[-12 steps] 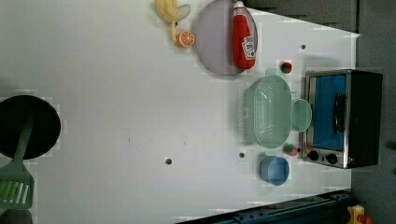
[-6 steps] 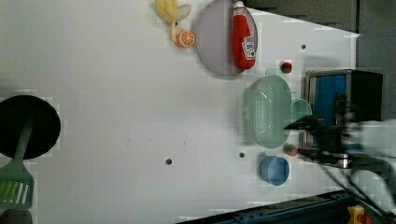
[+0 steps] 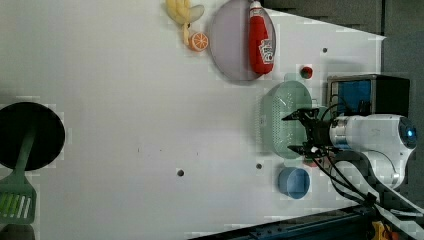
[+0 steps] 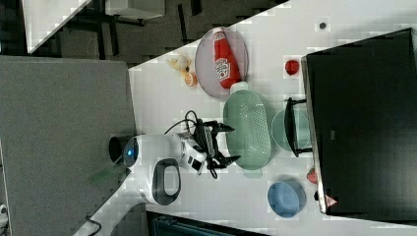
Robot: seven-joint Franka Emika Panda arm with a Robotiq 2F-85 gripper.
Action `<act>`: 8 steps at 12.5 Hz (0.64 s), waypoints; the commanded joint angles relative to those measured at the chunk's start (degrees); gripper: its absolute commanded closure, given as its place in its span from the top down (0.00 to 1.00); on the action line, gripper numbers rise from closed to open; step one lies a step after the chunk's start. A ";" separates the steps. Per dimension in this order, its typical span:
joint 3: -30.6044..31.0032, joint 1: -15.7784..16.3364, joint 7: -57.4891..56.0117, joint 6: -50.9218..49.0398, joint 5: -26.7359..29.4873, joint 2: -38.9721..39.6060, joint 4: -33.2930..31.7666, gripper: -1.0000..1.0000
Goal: Drag strainer right to left.
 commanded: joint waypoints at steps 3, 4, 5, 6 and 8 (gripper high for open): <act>0.58 2.52 7.44 9.87 -0.64 7.14 0.32 1.00; 0.58 2.56 7.44 11.41 -0.64 8.47 0.33 1.00; 0.55 2.56 7.46 12.41 -0.64 9.66 0.31 1.00; 0.56 2.59 7.56 13.21 -0.63 10.68 0.32 1.00; 0.90 3.20 9.68 14.55 -0.62 11.97 0.50 1.00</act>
